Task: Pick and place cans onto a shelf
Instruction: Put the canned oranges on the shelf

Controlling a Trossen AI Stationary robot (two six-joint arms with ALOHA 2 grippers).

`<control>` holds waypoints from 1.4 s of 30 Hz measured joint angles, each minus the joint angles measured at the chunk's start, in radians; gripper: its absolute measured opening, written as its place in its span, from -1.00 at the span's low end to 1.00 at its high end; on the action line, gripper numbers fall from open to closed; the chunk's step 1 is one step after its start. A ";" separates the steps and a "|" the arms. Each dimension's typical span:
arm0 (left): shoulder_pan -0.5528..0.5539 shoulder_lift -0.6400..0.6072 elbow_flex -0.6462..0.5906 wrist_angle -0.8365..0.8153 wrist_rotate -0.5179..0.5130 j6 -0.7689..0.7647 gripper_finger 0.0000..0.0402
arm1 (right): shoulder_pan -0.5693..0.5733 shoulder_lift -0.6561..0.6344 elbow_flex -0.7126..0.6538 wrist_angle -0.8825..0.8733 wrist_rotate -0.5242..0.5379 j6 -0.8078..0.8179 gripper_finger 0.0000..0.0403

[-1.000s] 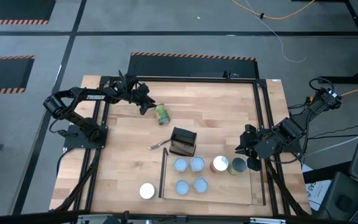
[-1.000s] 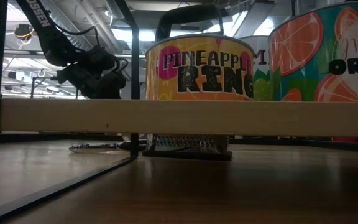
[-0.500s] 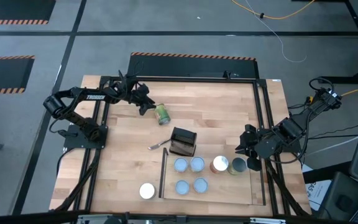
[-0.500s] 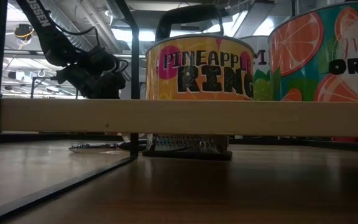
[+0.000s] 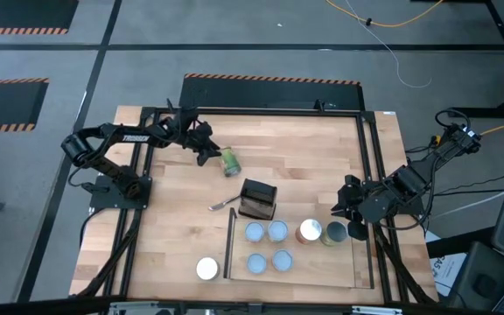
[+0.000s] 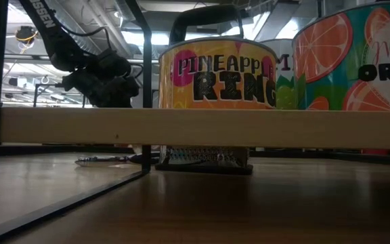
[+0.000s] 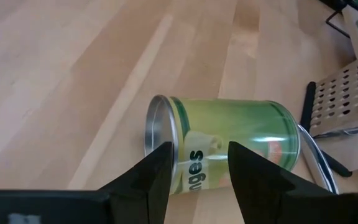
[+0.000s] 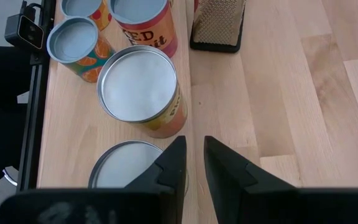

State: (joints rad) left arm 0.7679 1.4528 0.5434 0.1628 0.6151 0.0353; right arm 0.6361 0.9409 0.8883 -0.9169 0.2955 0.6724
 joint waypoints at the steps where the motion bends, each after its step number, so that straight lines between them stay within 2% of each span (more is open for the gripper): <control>1: -0.004 0.000 0.000 -0.004 -0.001 0.000 -0.26 | 0.000 0.000 0.000 0.000 0.000 0.000 -0.69; 12: -0.056 0.000 0.000 -0.047 -0.003 0.002 -0.26 | 0.000 0.000 0.000 0.000 0.000 0.000 -0.69; 19: -0.093 0.000 0.000 -0.047 -0.058 0.004 -0.26 | 0.000 0.000 0.000 0.000 0.000 0.000 -0.69; 25: -0.113 0.000 0.000 -0.060 -0.060 0.058 -0.33 | 0.000 0.000 0.000 0.000 0.000 0.000 -0.69; 31: -0.117 0.000 0.000 -0.062 -0.060 0.080 -0.50 | 0.000 0.000 0.000 0.001 0.000 0.000 -0.69; 42: -0.116 0.000 0.000 -0.062 -0.060 0.082 -0.98 | 0.000 0.000 0.000 0.001 0.000 0.000 -0.69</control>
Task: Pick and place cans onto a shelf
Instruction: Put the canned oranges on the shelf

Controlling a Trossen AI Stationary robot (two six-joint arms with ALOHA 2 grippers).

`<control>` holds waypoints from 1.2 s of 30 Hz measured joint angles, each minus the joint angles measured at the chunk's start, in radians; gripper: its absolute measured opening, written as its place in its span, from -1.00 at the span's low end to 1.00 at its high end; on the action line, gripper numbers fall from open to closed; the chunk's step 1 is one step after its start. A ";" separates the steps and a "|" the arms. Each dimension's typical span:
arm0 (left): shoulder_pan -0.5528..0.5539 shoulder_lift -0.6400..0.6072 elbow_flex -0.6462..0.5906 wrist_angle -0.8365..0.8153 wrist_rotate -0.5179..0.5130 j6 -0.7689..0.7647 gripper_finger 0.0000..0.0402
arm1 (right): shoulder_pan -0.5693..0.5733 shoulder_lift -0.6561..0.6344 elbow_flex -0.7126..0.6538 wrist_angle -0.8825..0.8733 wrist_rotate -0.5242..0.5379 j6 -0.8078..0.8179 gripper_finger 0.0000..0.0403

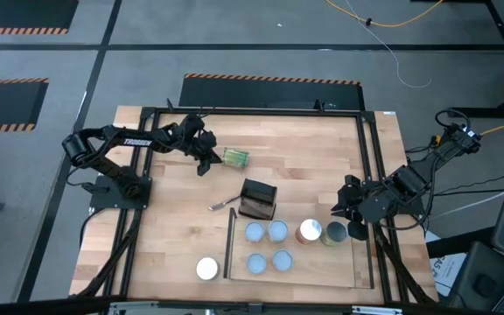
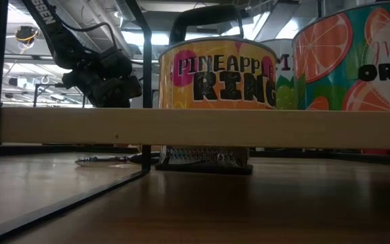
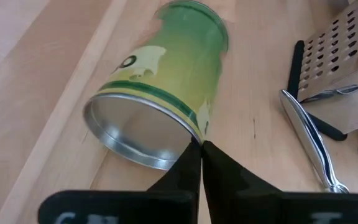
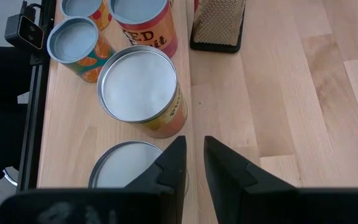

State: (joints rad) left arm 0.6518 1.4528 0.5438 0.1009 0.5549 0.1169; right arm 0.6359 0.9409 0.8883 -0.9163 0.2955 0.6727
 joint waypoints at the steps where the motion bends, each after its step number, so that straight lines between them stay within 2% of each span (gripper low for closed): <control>1: 0.000 0.000 0.000 0.000 -0.001 0.000 -0.98 | 0.000 0.000 0.000 0.000 0.000 0.000 -0.69; 9: 0.000 0.000 0.000 0.007 0.000 -0.004 -0.99 | 0.000 0.000 0.000 0.000 0.000 0.000 -0.69; 18: 0.000 -0.003 0.000 0.009 -0.006 -0.089 -1.00 | 0.000 0.000 0.000 0.000 0.000 0.000 -0.69; 24: 0.000 -0.080 0.037 -0.104 -0.020 -0.089 -1.00 | 0.000 0.000 0.000 0.000 0.000 0.000 -0.69; 29: -0.001 -0.176 0.103 -0.344 -0.060 -0.084 -1.00 | 0.000 0.000 0.000 -0.001 0.000 0.000 -0.69; 36: -0.055 -0.272 0.299 -0.868 -0.192 -0.086 -1.00 | 0.000 0.000 0.000 -0.001 0.000 -0.005 -0.69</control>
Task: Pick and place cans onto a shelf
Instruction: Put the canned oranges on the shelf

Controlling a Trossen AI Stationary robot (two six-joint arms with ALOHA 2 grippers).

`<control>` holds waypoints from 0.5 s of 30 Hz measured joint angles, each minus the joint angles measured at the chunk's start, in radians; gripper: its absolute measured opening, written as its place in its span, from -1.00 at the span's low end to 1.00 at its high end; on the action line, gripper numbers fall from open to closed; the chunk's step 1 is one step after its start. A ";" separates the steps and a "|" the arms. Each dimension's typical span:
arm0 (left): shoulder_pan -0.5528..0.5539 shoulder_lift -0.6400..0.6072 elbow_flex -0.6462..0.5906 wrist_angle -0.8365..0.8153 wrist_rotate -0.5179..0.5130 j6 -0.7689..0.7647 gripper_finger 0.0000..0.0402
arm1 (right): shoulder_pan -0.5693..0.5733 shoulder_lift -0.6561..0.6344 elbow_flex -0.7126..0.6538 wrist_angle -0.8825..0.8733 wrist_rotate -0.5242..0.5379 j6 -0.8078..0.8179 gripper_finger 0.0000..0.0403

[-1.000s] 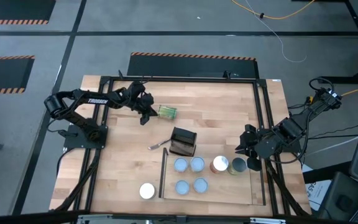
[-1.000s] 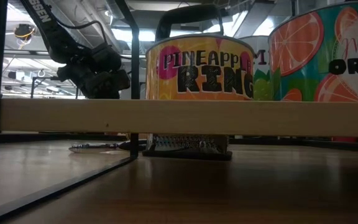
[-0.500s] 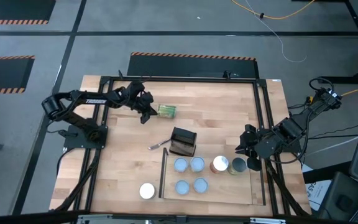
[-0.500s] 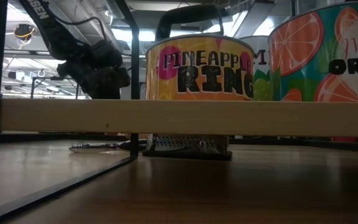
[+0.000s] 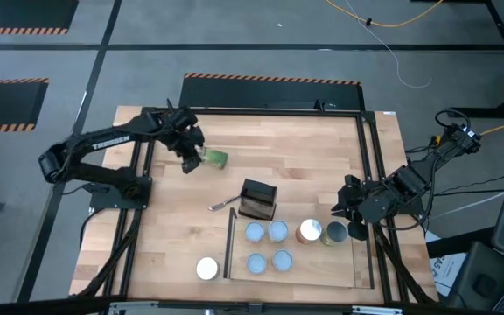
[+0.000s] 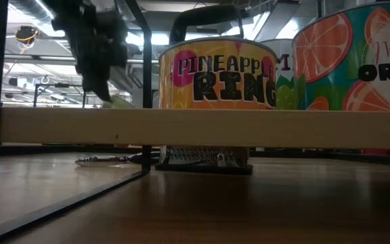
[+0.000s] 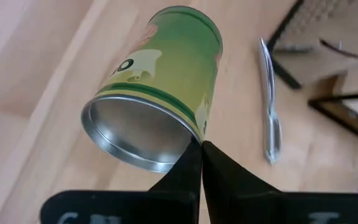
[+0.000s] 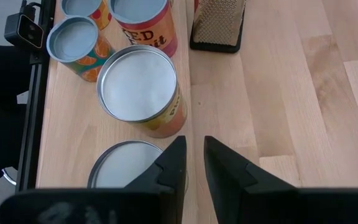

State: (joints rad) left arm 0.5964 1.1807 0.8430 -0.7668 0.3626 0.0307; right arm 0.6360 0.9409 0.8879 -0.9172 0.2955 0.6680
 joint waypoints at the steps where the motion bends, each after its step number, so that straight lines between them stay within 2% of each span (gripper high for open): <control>1: -0.015 -0.006 0.038 -0.070 -0.023 -0.006 -1.00 | 0.000 0.000 0.000 0.001 0.000 -0.003 -0.69; 7: -0.135 -0.010 0.253 -0.418 -0.159 -0.136 -1.00 | 0.000 0.000 0.000 0.002 0.025 -0.026 -0.69; 11: -0.237 -0.010 0.309 -0.505 -0.191 -0.273 -1.00 | 0.000 0.000 0.000 0.001 0.036 -0.034 -0.69; 15: -0.345 -0.007 0.314 -0.572 -0.188 -0.418 -1.00 | 0.000 0.000 0.000 0.009 0.036 -0.051 -0.69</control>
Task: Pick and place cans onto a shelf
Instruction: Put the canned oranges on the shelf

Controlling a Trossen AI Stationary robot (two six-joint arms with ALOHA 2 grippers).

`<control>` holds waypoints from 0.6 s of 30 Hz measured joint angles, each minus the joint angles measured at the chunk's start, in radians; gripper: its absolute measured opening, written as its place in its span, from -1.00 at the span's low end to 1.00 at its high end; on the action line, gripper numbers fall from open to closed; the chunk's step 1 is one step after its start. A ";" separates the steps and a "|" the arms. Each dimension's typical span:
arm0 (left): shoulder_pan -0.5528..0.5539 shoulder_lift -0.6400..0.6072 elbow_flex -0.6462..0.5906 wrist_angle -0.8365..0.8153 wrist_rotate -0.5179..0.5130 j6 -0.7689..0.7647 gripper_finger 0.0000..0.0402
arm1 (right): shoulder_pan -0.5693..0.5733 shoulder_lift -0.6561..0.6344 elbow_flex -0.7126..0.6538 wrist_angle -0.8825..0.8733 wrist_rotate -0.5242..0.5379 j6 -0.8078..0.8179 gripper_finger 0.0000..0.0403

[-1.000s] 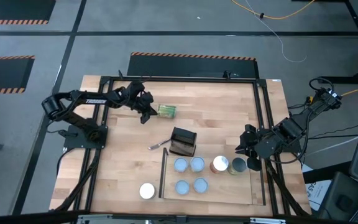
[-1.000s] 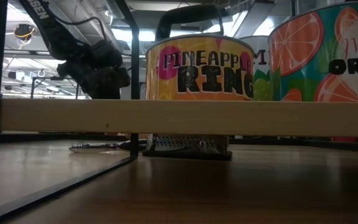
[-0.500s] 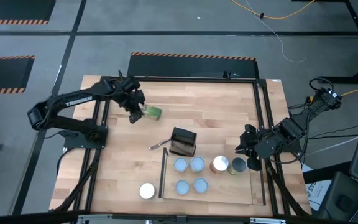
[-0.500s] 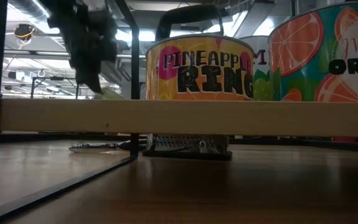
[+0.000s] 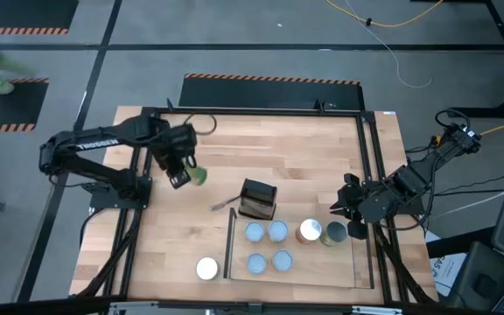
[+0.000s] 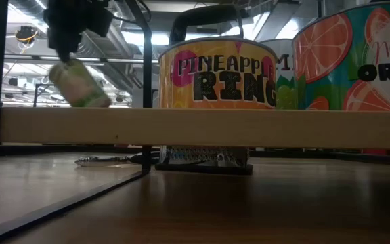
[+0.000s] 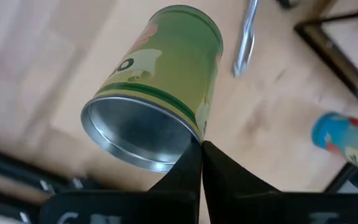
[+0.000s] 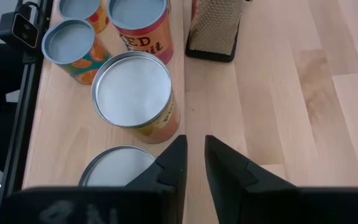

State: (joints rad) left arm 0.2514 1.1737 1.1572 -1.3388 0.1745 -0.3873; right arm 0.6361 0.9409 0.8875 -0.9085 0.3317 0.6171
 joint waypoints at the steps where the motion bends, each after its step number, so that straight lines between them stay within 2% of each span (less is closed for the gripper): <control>1: -0.029 0.007 0.000 -0.015 0.000 -0.039 -1.00 | 0.000 0.000 0.000 0.000 0.000 0.000 -0.69; 10: -0.300 0.095 0.000 -0.068 0.037 -0.381 -1.00 | 0.000 0.002 0.000 0.000 0.000 -0.001 -0.69; 18: -0.451 0.251 0.000 -0.067 0.125 -0.527 -1.00 | 0.000 0.002 0.000 0.015 0.000 -0.026 -0.69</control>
State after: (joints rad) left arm -0.1993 1.4249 1.1576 -1.4055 0.2996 -0.9146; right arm 0.6361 0.9424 0.8875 -0.8939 0.3318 0.5907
